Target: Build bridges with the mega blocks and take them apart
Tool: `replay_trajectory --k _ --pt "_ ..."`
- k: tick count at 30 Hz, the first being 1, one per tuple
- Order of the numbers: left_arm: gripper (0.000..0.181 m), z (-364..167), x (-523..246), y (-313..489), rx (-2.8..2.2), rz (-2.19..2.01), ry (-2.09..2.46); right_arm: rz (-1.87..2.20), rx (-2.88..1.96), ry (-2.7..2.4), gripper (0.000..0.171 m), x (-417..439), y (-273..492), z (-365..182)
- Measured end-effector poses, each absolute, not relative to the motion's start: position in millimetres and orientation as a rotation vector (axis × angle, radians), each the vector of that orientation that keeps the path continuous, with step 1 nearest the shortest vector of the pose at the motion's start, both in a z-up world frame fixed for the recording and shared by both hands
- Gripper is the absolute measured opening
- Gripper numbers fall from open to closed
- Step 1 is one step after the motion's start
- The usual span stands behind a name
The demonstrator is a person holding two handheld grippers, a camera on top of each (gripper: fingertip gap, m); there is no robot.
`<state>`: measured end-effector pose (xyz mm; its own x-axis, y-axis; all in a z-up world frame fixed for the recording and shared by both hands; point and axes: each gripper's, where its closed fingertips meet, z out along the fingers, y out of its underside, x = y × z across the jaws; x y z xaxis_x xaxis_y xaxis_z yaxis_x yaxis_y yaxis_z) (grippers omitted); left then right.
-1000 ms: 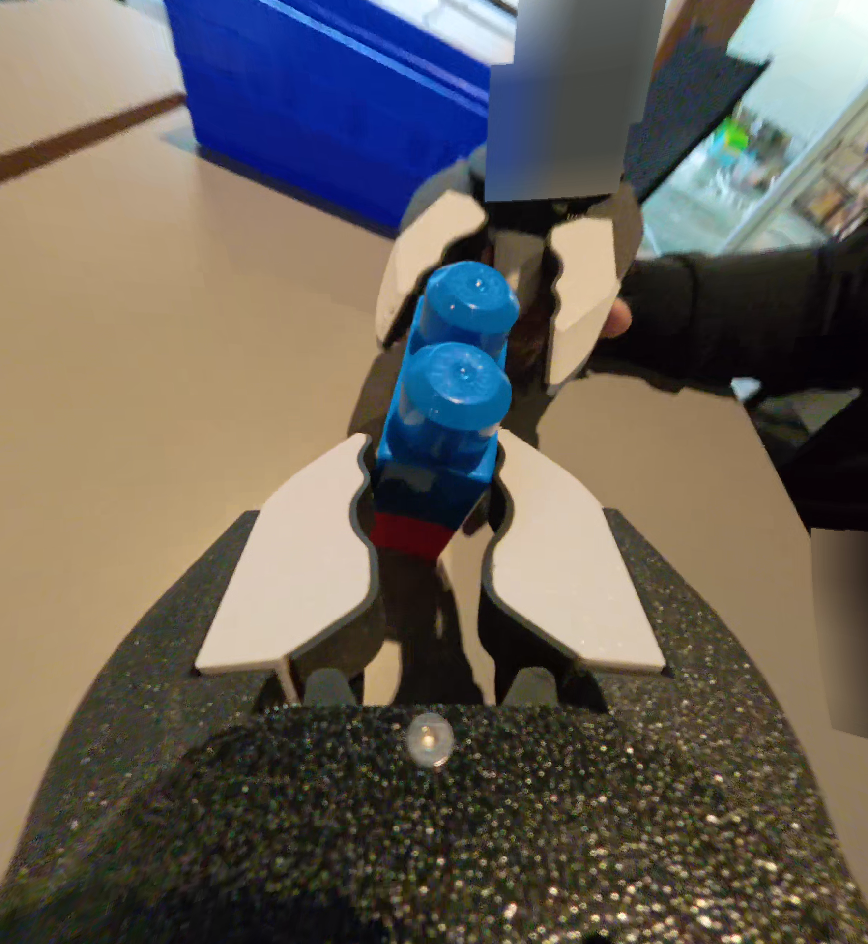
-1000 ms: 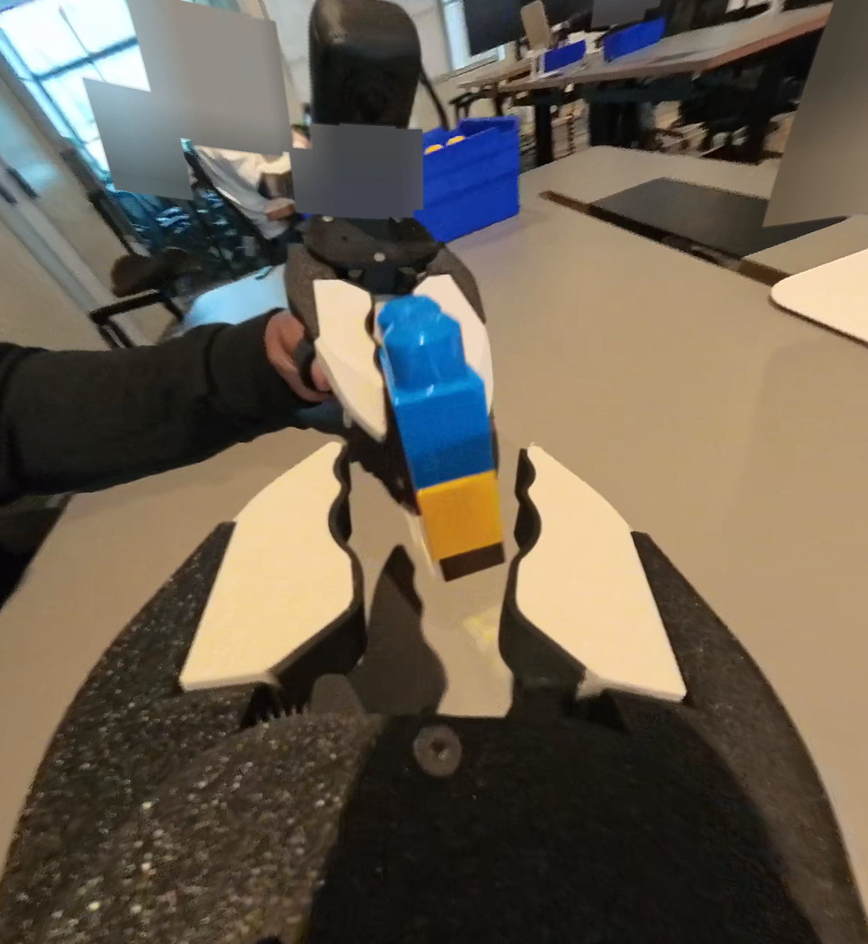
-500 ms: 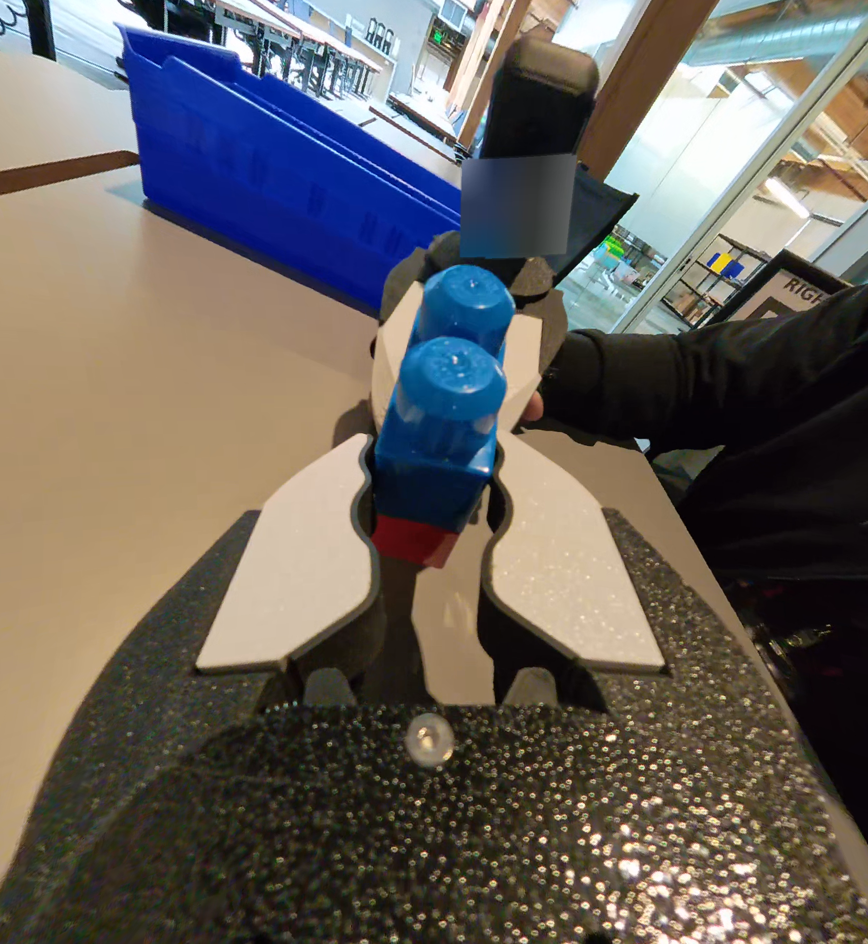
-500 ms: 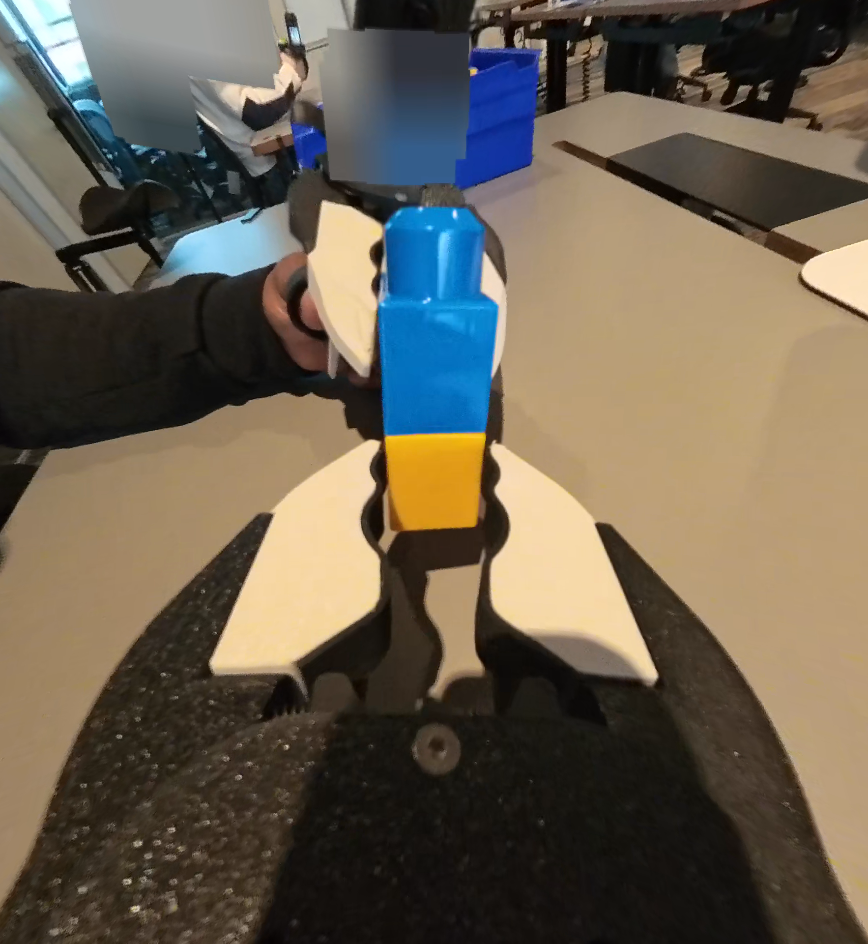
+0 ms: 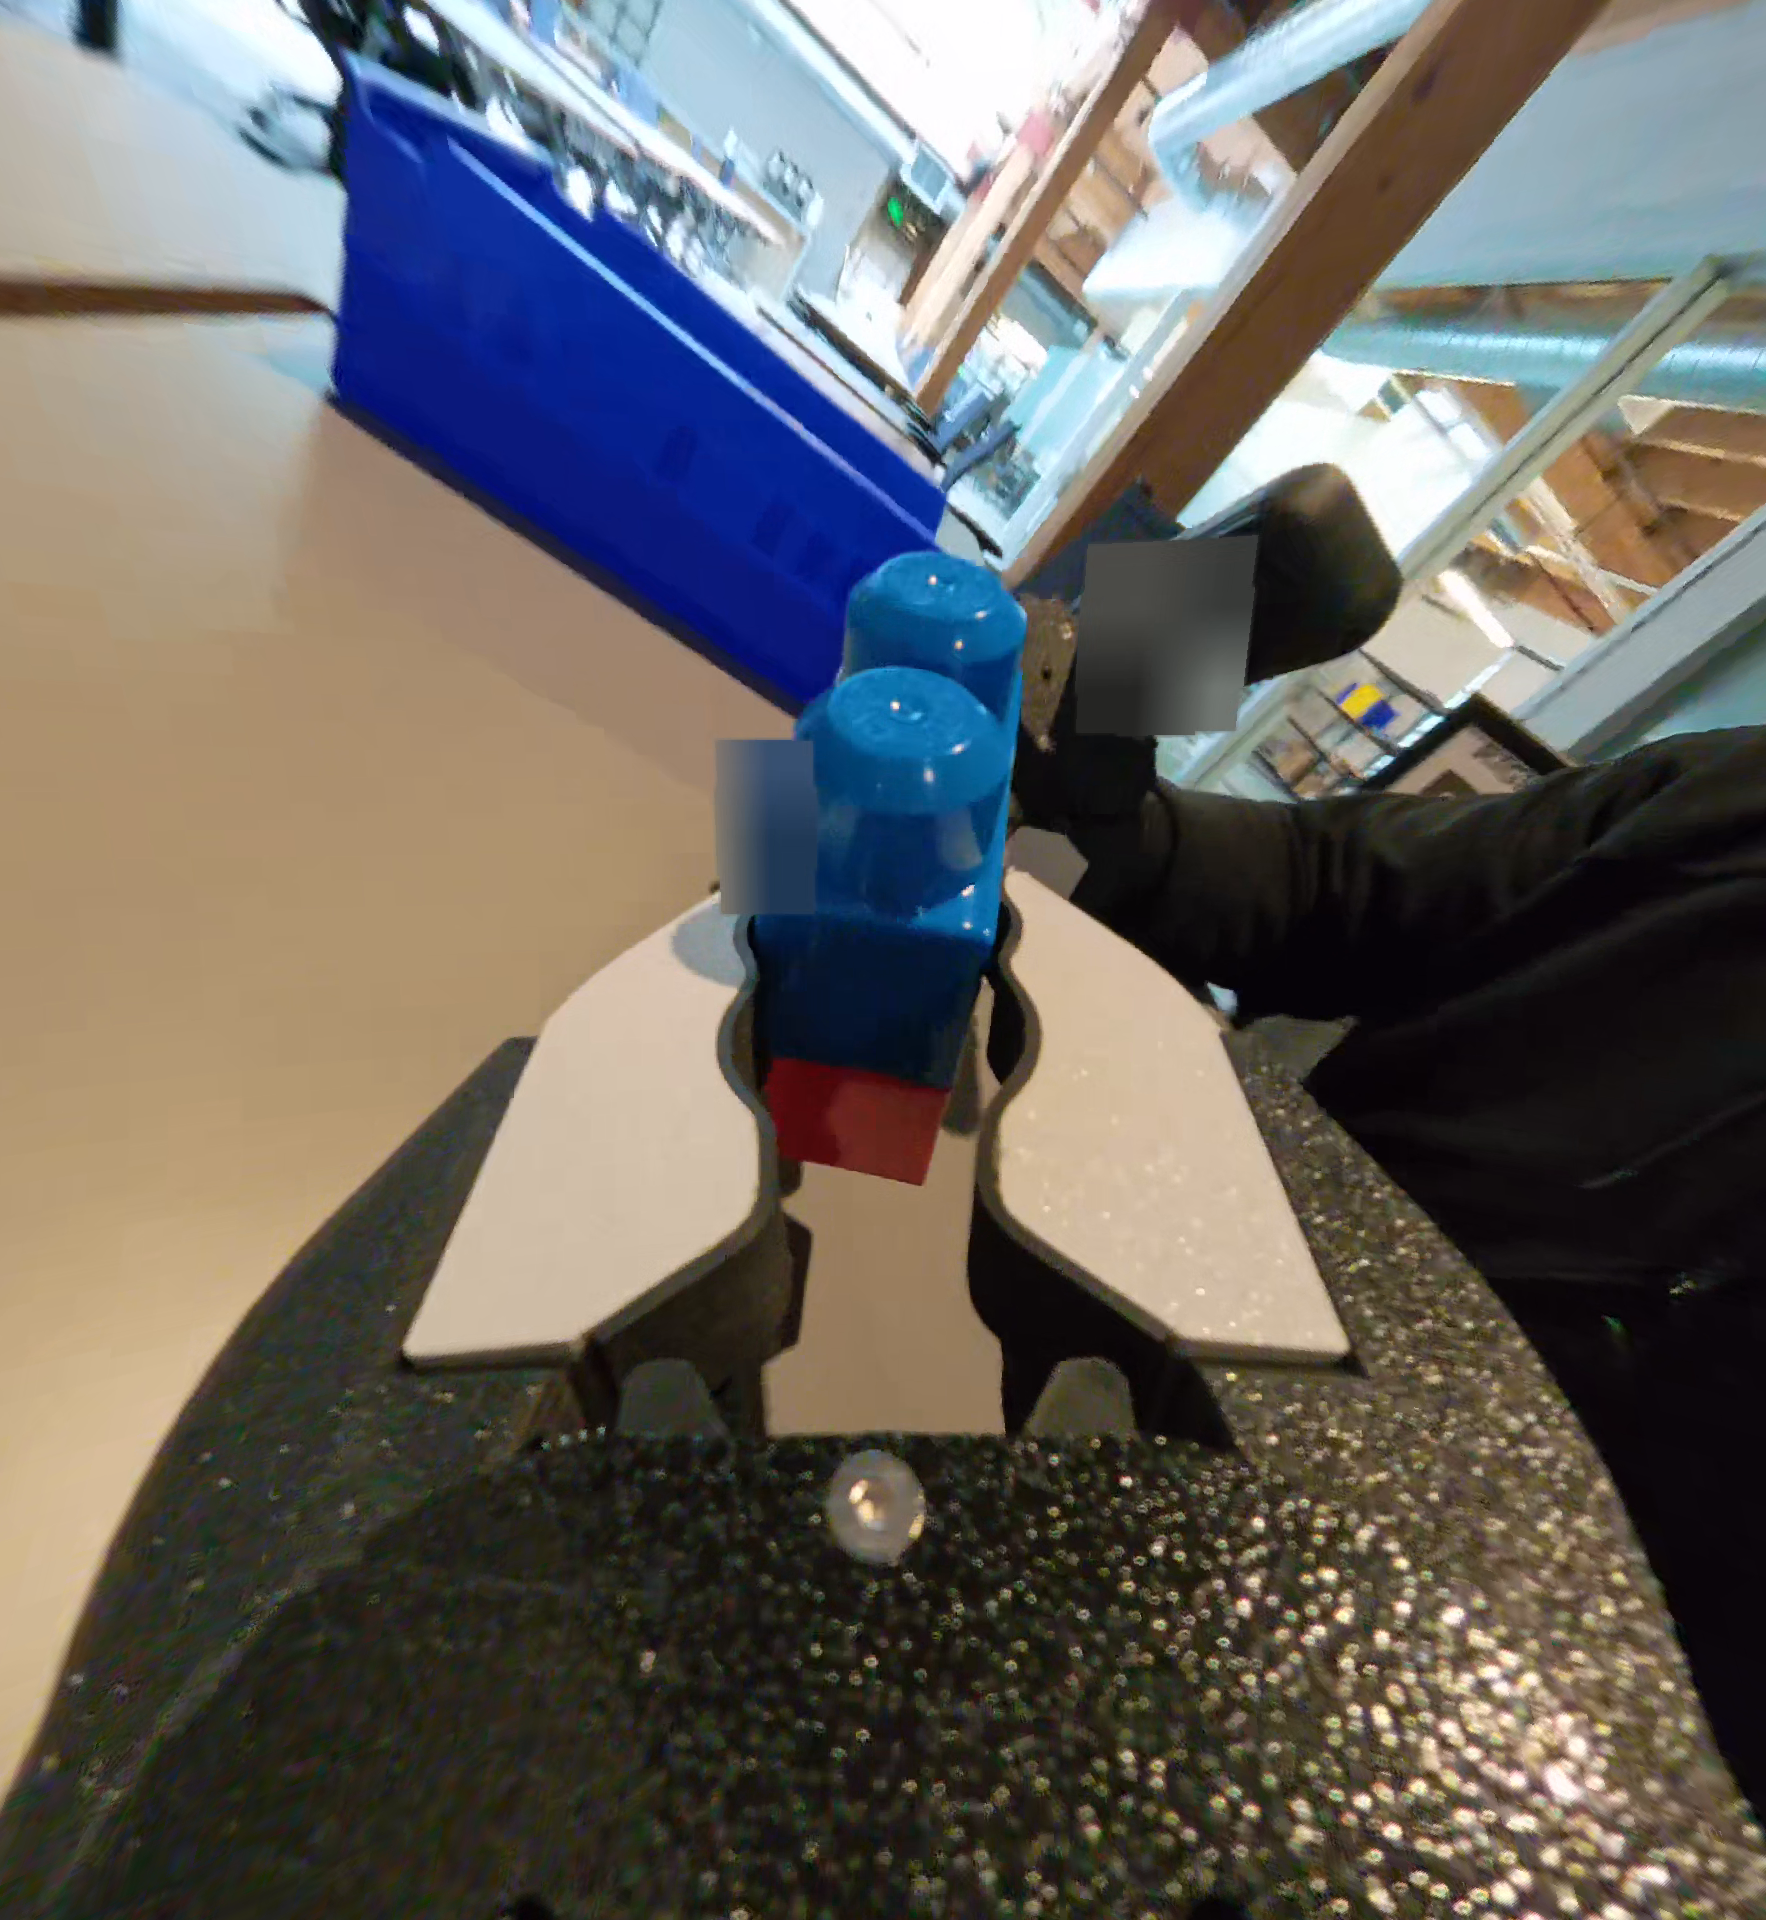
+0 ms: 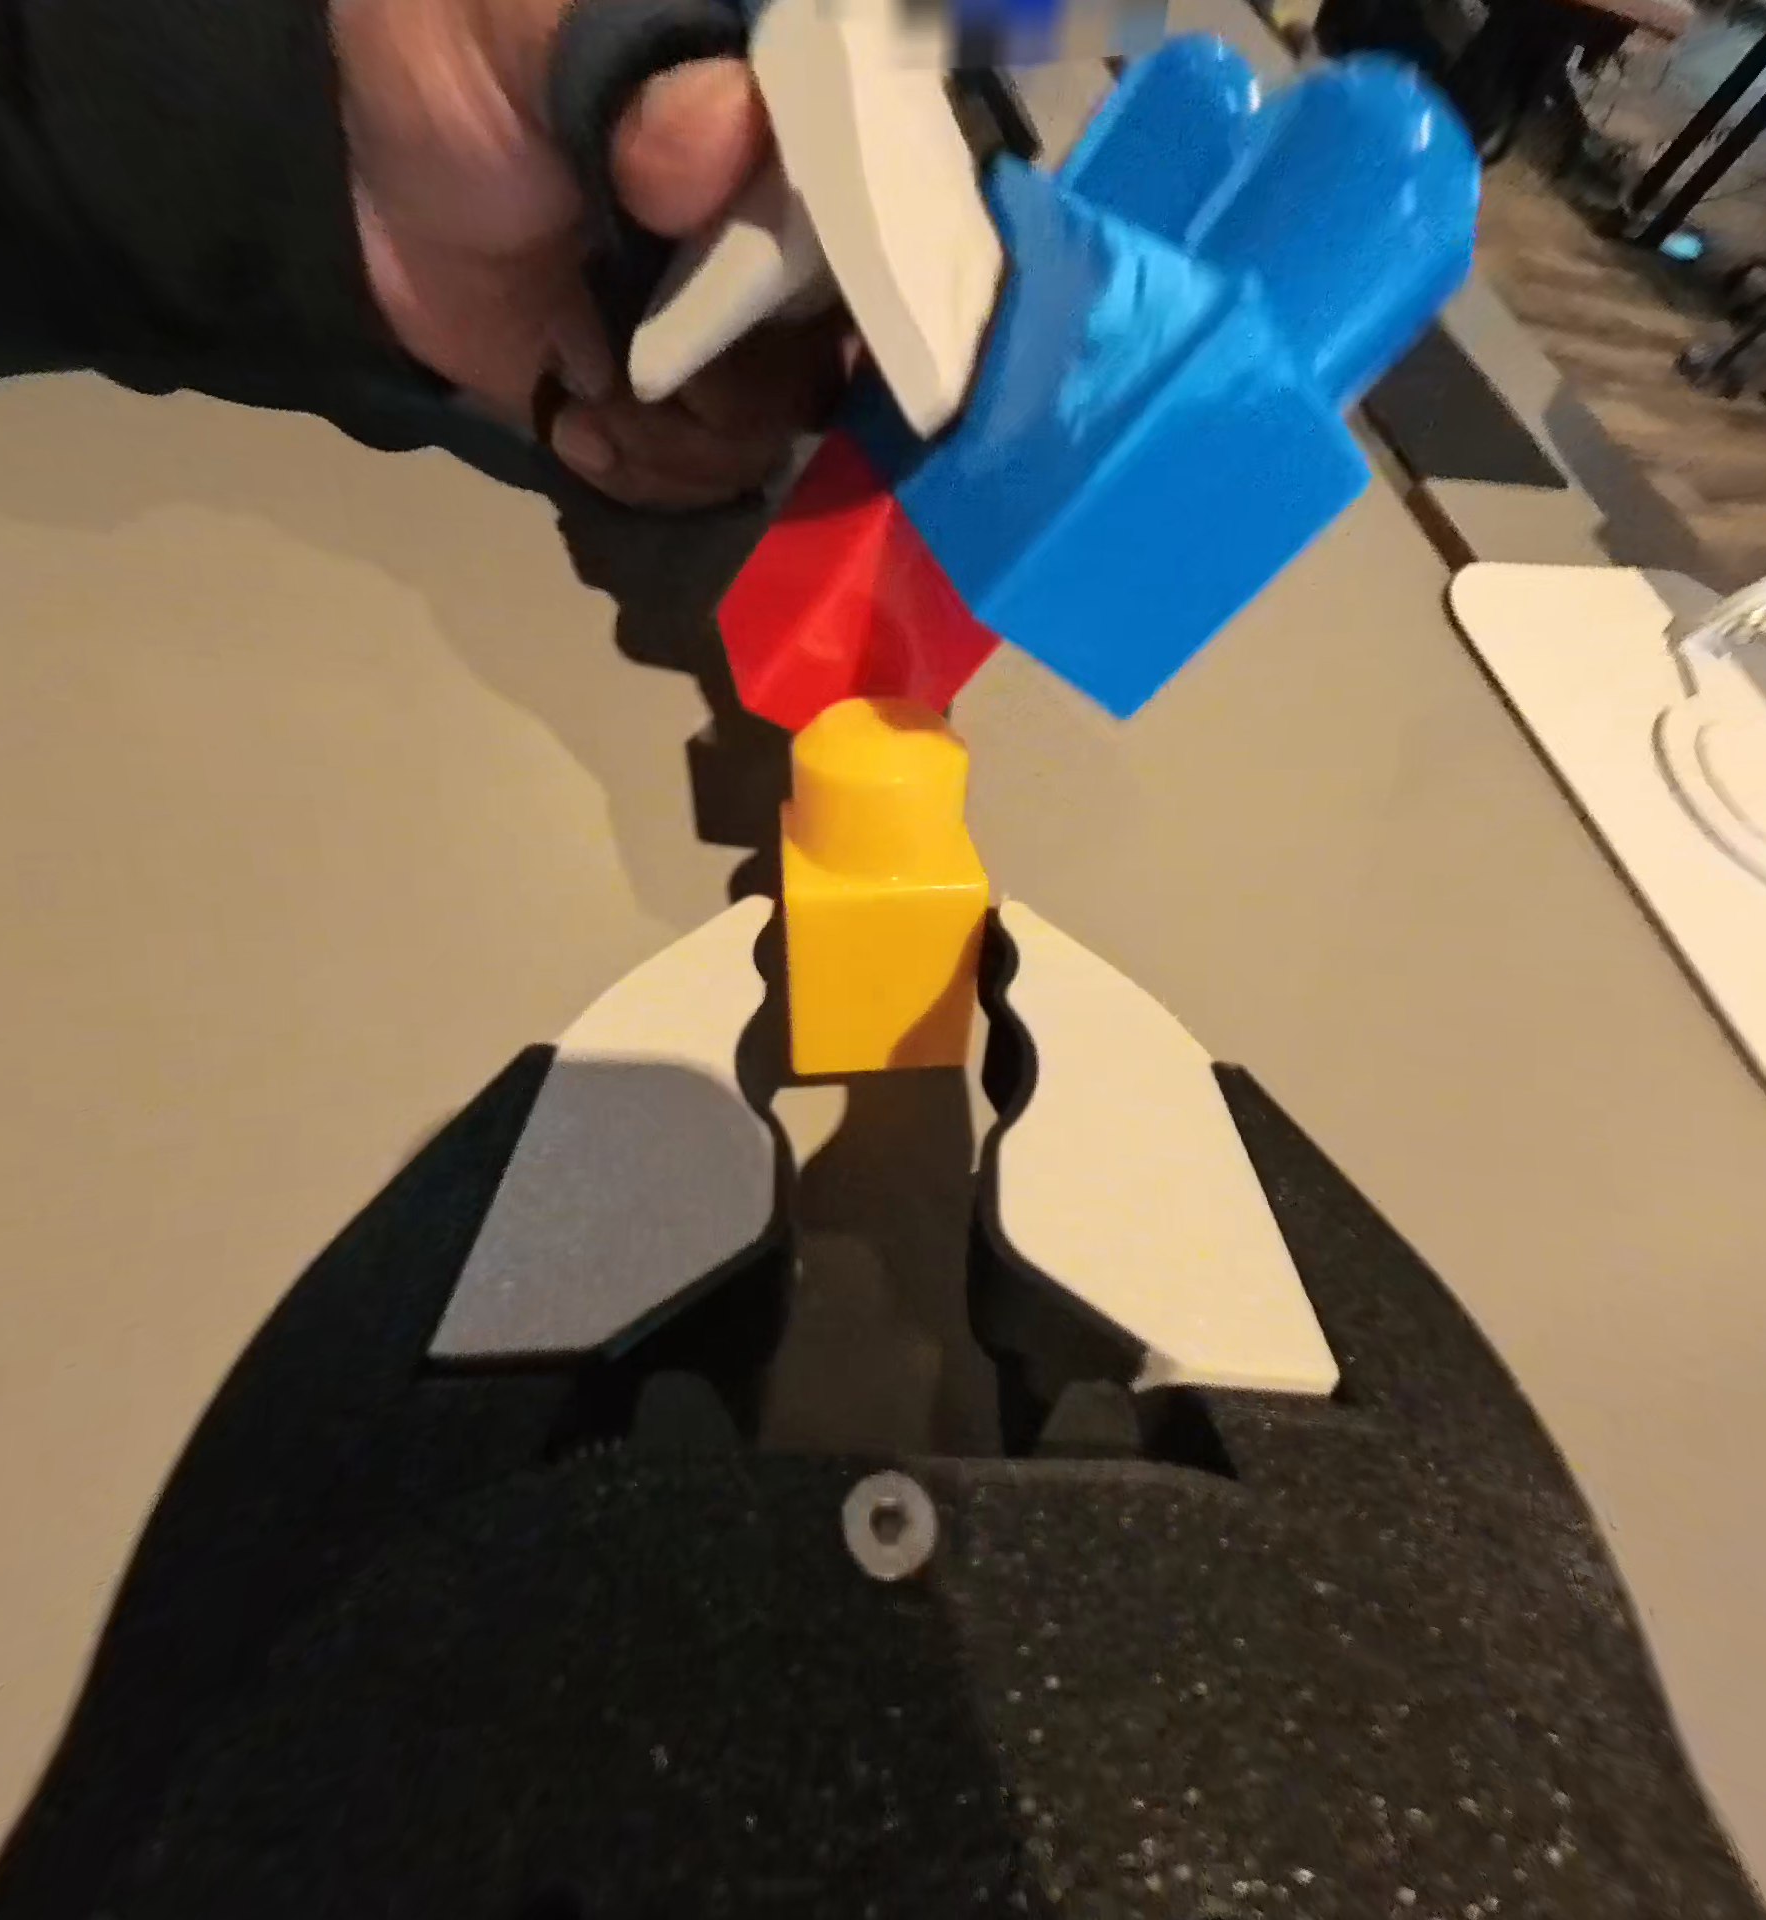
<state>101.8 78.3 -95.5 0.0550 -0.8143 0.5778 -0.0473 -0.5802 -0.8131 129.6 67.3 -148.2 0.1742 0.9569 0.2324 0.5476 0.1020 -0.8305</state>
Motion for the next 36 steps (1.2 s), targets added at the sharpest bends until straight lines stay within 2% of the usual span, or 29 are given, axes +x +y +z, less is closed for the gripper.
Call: replay_trajectory --k 8,14,18,21,24,30,36 --pt "0.039 -107.7 94.1 95.4 -1.777 -1.337 0.879 1.033 -1.973 -1.185 0.035 148.5 79.9 -149.5" --pt "0.039 -115.7 100.2 91.4 -1.816 -1.285 0.951 0.9 -2.046 -1.292 0.035 152.4 73.0 -167.0" --pt "0.039 -122.6 105.3 87.2 -1.842 -1.225 1.022 0.68 -1.992 -1.426 0.04 150.6 66.8 -178.8" --pt "0.039 -124.7 107.5 85.3 -1.835 -1.175 1.062 0.62 -1.896 -1.481 0.057 148.0 61.0 -176.2" --pt "0.039 -118.0 106.0 87.8 -1.749 -1.083 1.083 0.718 -1.784 -1.415 0.065 146.8 59.6 -157.9" --pt "0.038 -95.1 113.0 71.7 -1.504 -0.97 1.197 0.992 -1.523 -1.092 0.062 151.3 72.9 -99.4" --pt "0.039 -111.8 126.0 60.7 -1.523 -0.882 1.339 0.798 -1.439 -1.222 0.059 143.7 63.4 -106.0"
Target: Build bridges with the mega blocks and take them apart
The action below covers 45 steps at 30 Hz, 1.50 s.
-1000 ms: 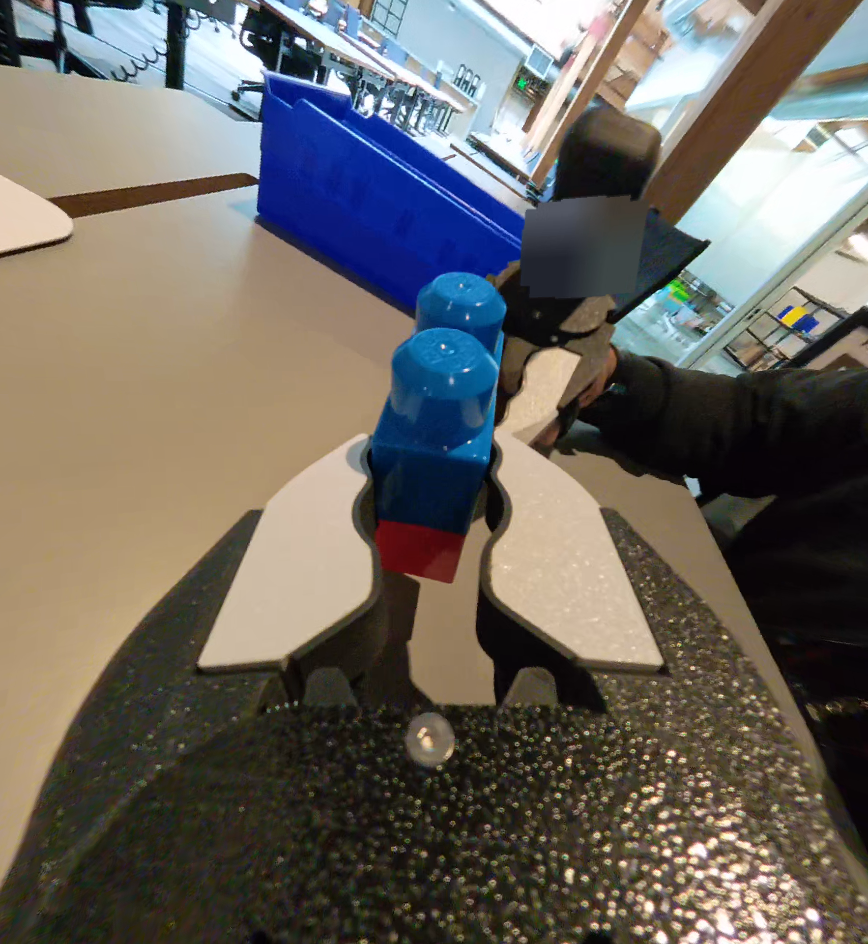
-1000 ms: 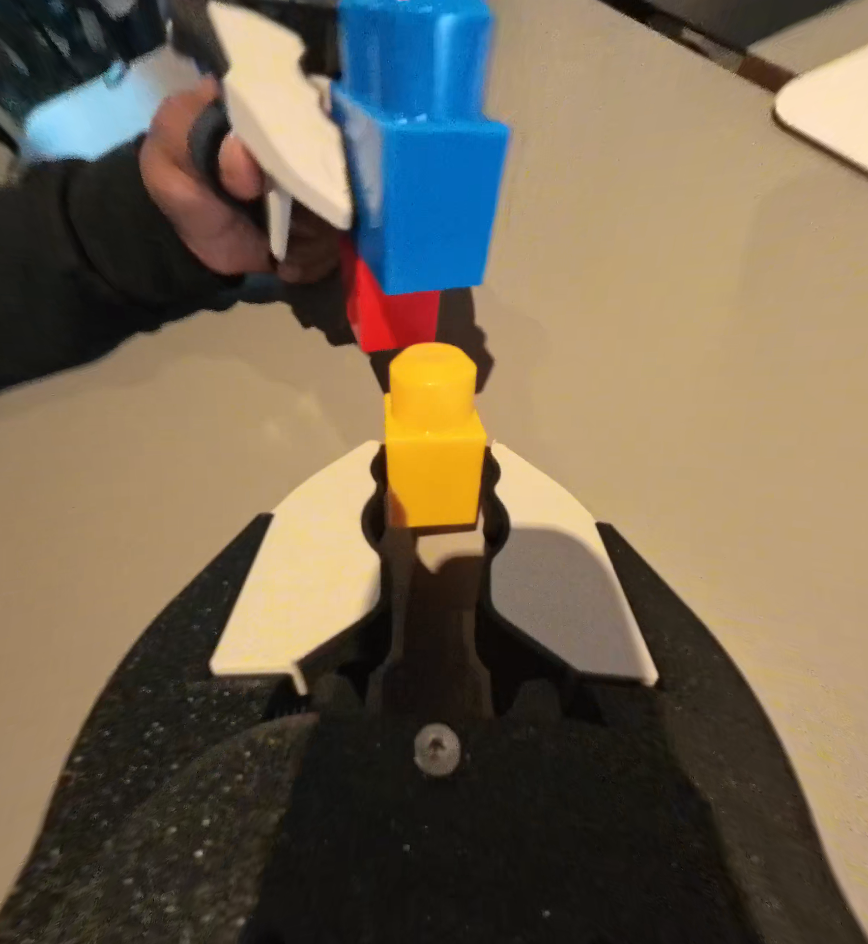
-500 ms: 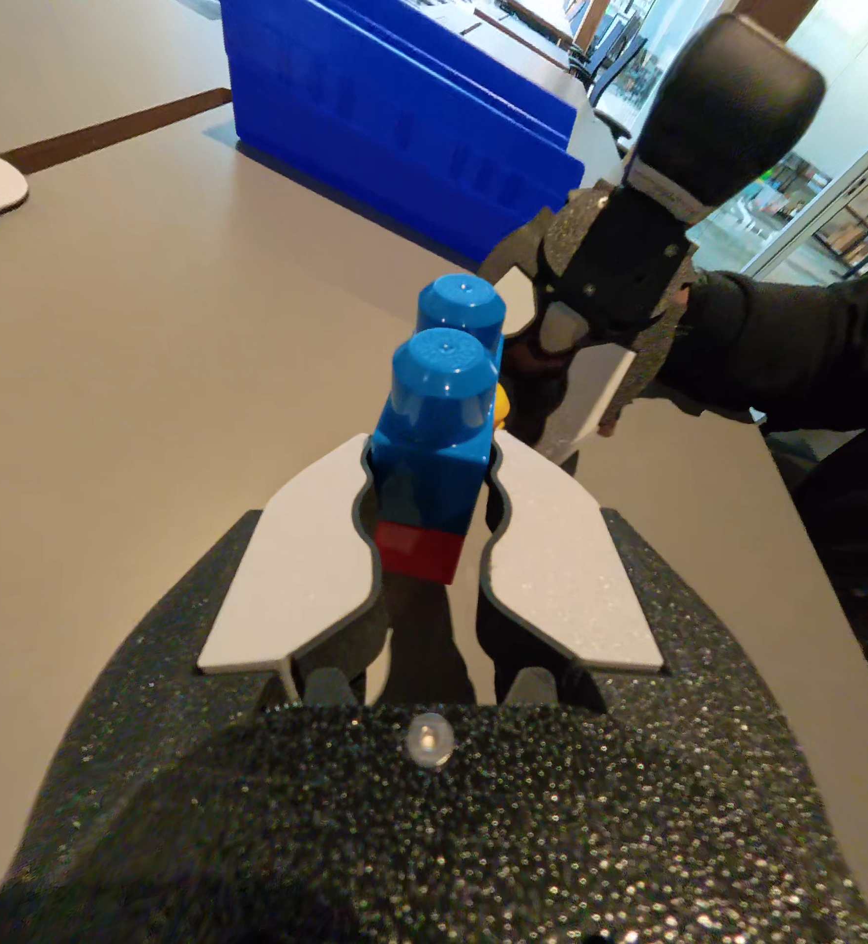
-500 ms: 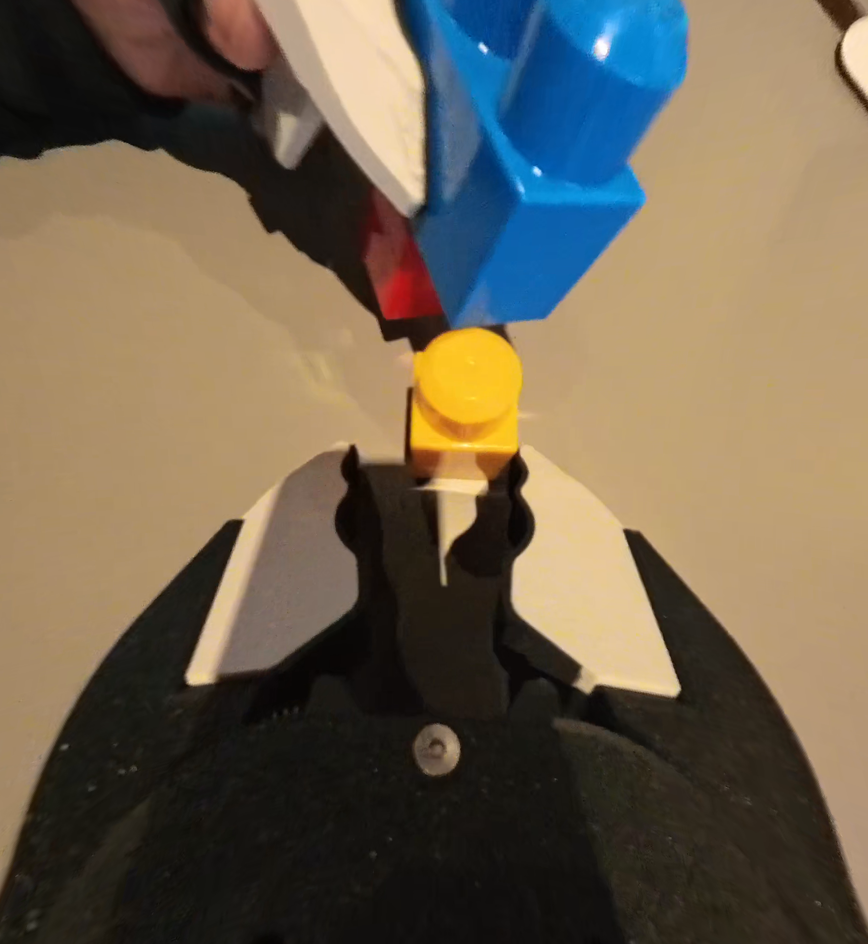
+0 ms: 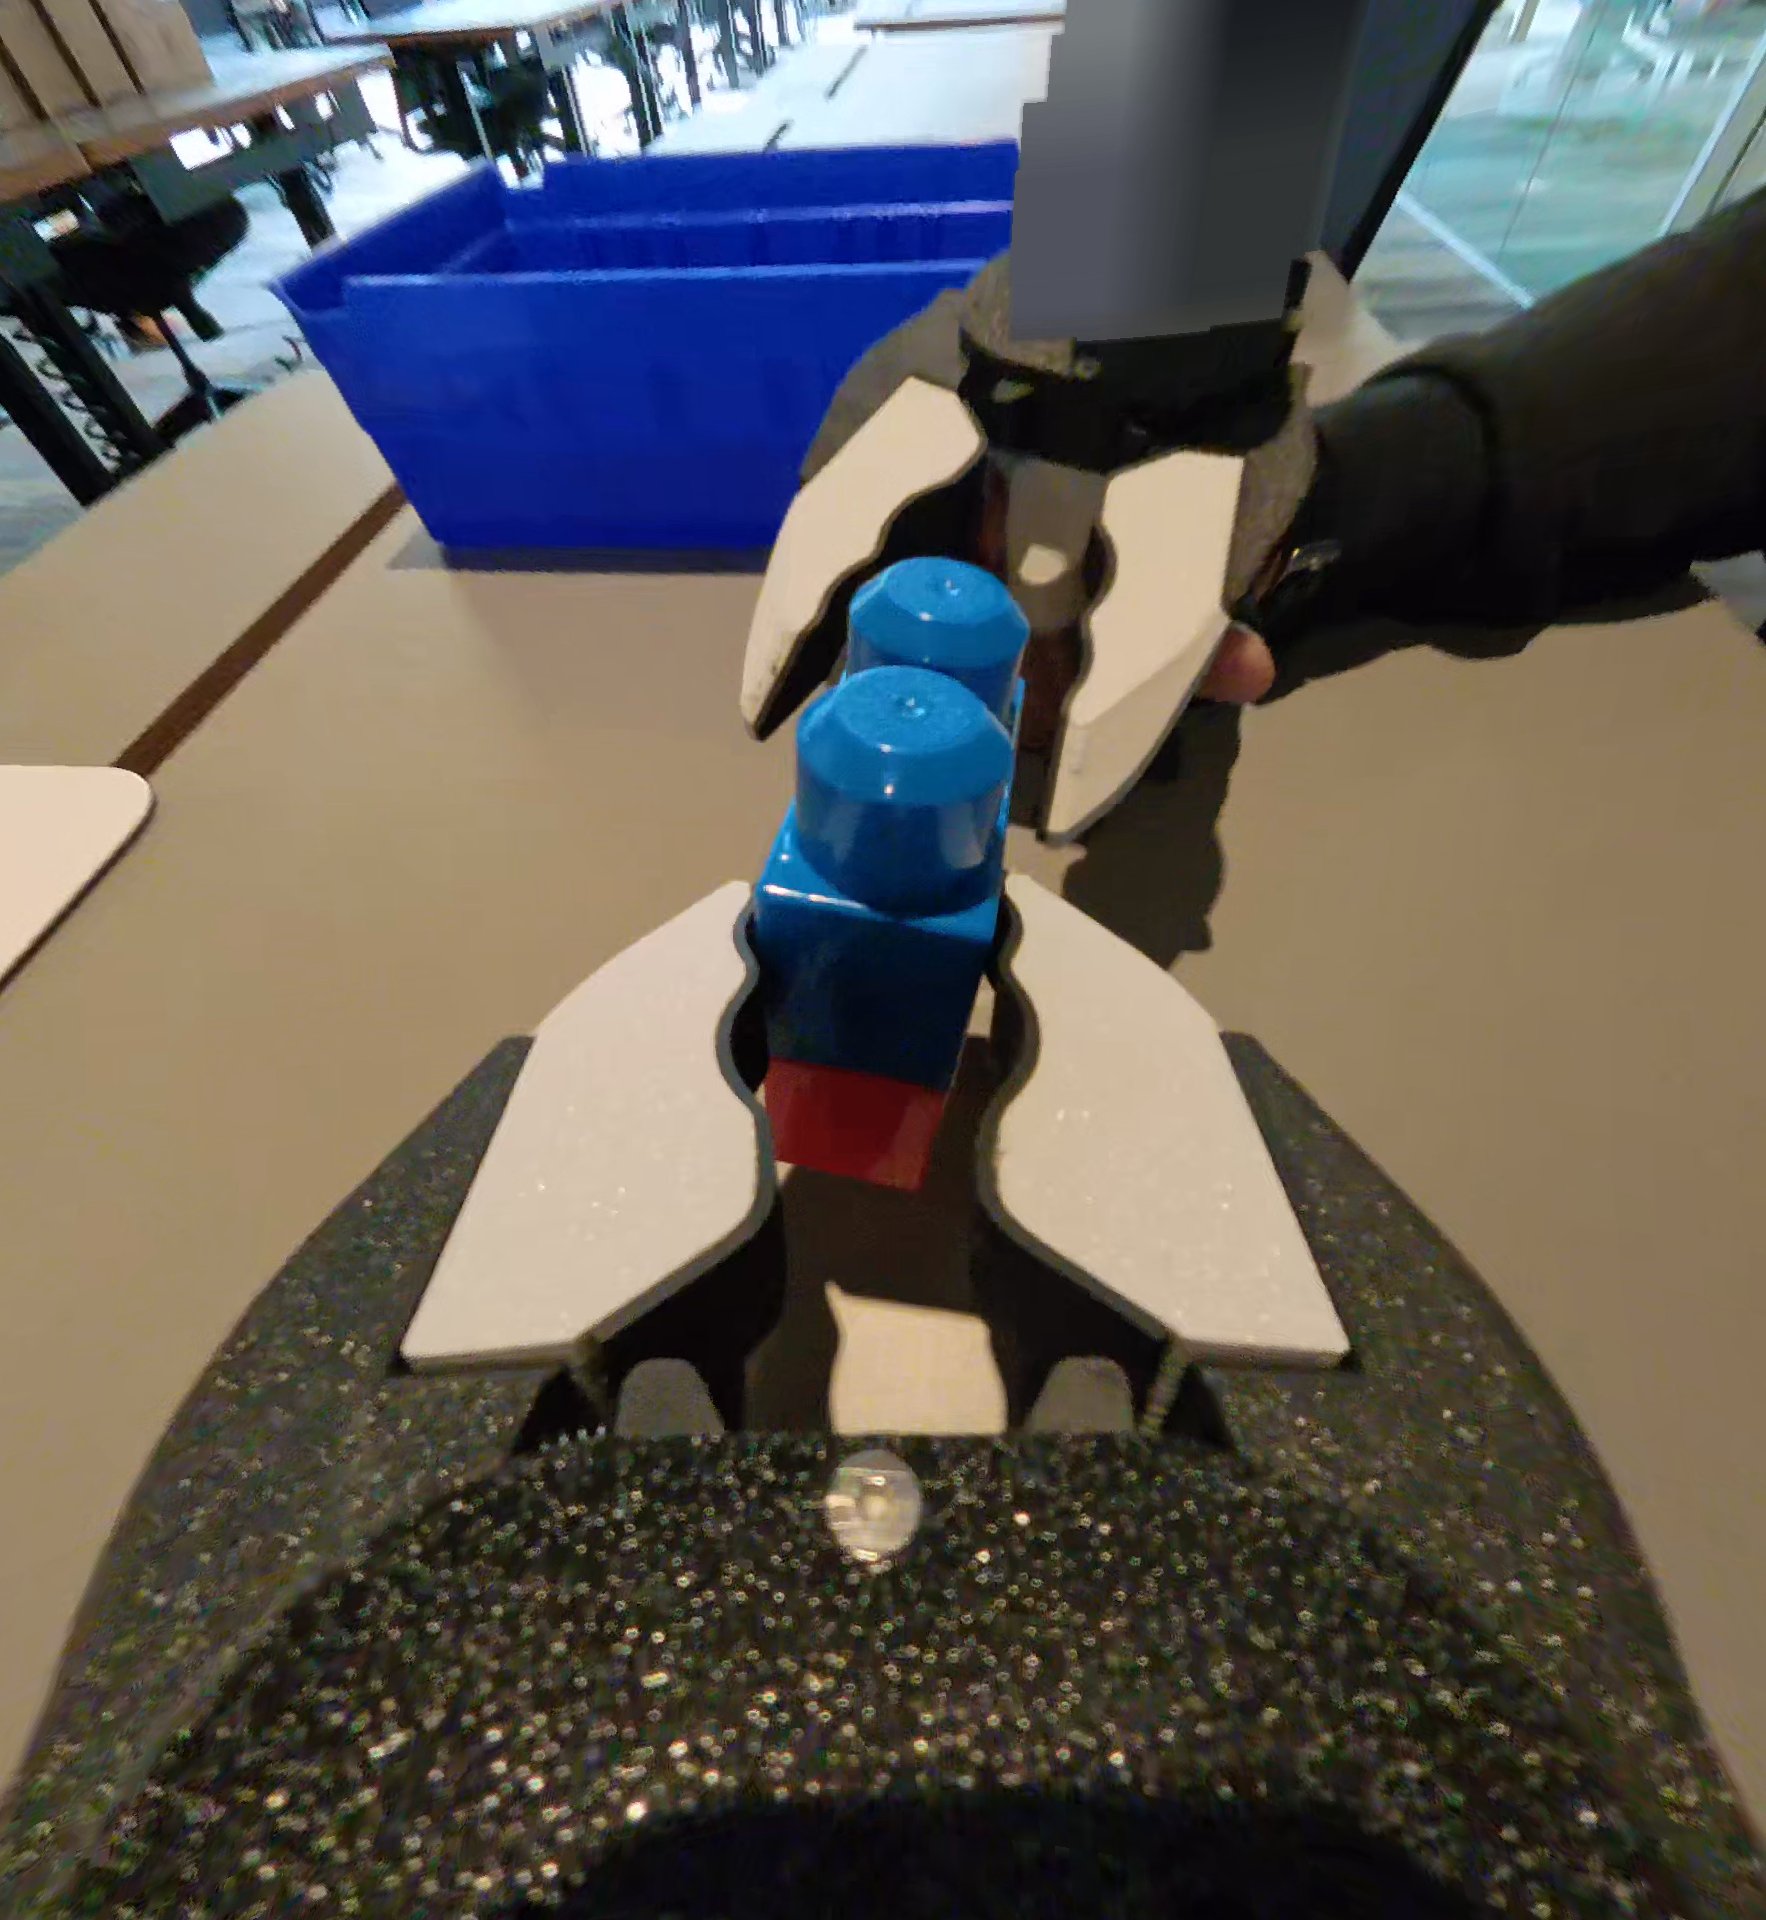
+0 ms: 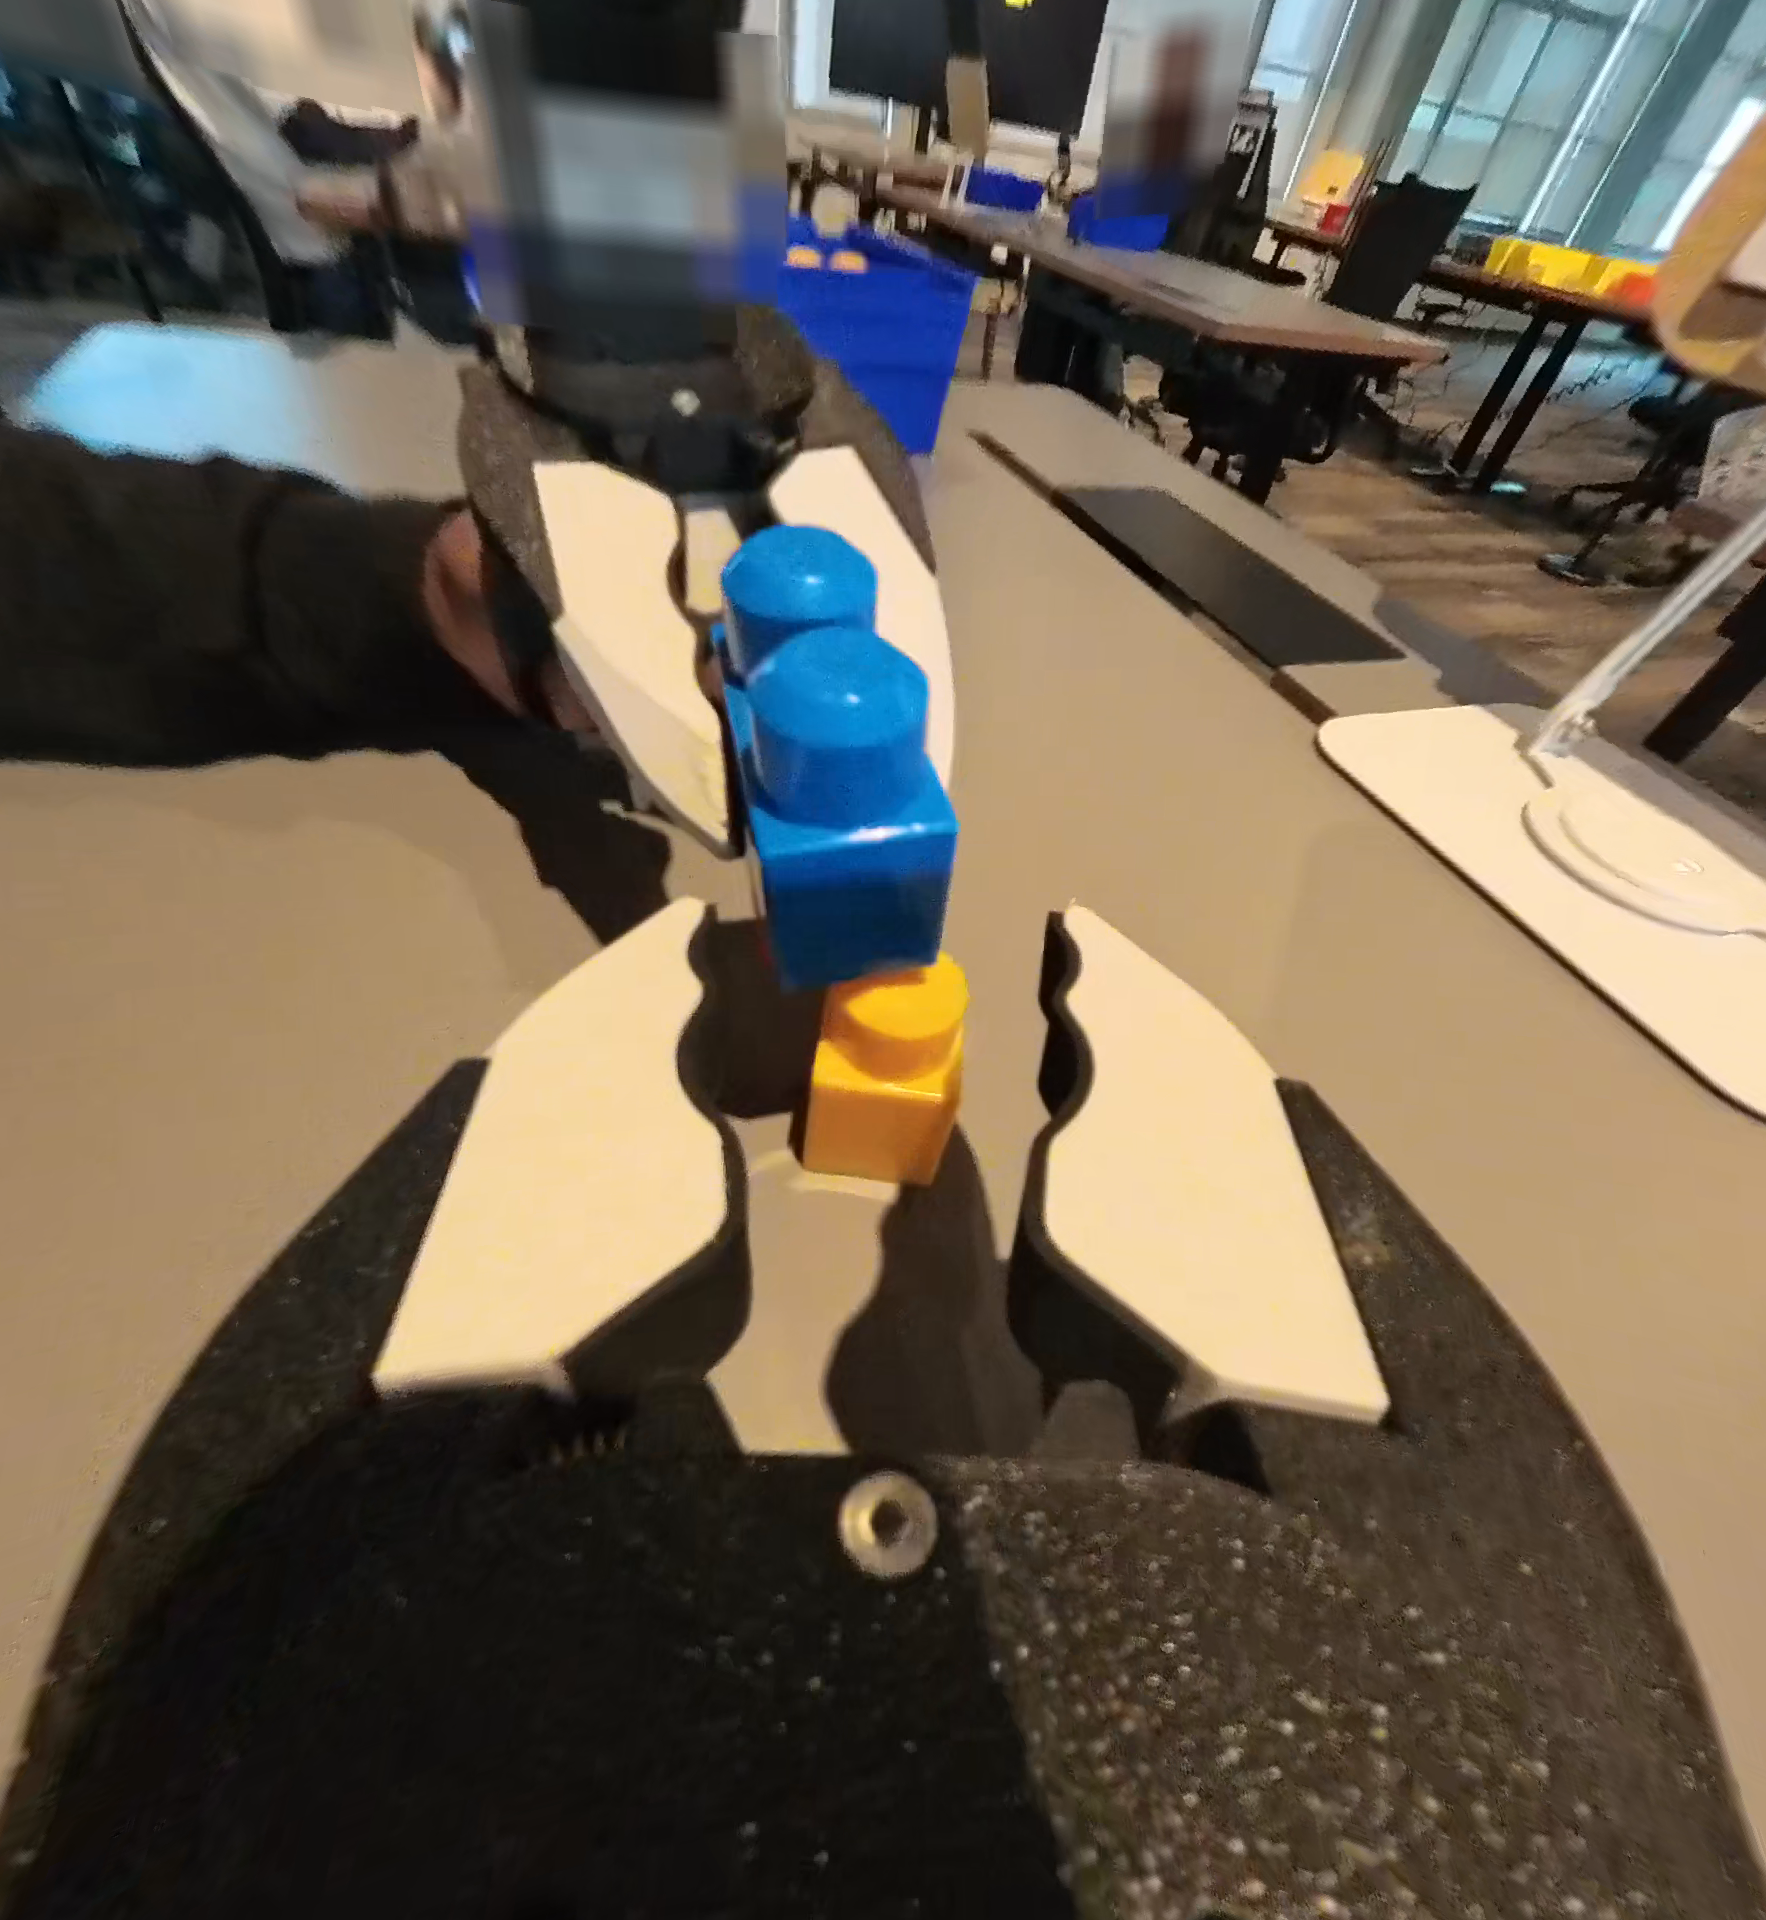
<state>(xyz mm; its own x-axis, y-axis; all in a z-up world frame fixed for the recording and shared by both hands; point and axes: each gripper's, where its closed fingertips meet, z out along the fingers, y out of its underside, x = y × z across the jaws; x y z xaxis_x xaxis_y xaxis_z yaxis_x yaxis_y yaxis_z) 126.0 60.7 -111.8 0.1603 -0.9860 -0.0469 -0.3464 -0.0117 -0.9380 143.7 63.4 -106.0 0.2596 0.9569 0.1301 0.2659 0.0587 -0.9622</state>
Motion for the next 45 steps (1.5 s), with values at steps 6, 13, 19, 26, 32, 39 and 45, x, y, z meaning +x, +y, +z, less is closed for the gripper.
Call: replay_trajectory --k 6,13,19,26,32,39,45 --pt "0.039 -121.3 129.3 51.8 -1.547 -0.935 1.408 0.681 -1.449 -1.295 0.055 134.1 58.6 -117.5" --pt "0.038 -118.7 121.7 54.5 -1.549 -0.9 1.402 0.576 -1.444 -1.3 0.047 133.0 61.9 -121.2" --pt "0.038 -106.2 103.3 61.3 -1.553 -0.936 1.326 0.547 -1.436 -1.318 0.047 132.5 61.0 -123.3" --pt "0.037 -108.5 67.5 65.9 -1.6 -1.094 1.275 0.521 -1.446 -1.327 0.048 132.6 62.3 -126.2" --pt "0.038 -125.1 84.3 52.6 -1.628 -1.09 1.401 0.637 -1.359 -1.23 0.048 138.8 58.5 -98.1" --pt "0.038 -134.6 93.0 47.4 -1.635 -1.042 1.474 0.824 -1.364 -1.214 0.042 122.0 32.9 -88.3" --pt "0.036 -131.7 98.3 37.0 -1.571 -1.069 1.522 0.747 -1.496 -1.234 0.047 109.7 32.8 -112.4"
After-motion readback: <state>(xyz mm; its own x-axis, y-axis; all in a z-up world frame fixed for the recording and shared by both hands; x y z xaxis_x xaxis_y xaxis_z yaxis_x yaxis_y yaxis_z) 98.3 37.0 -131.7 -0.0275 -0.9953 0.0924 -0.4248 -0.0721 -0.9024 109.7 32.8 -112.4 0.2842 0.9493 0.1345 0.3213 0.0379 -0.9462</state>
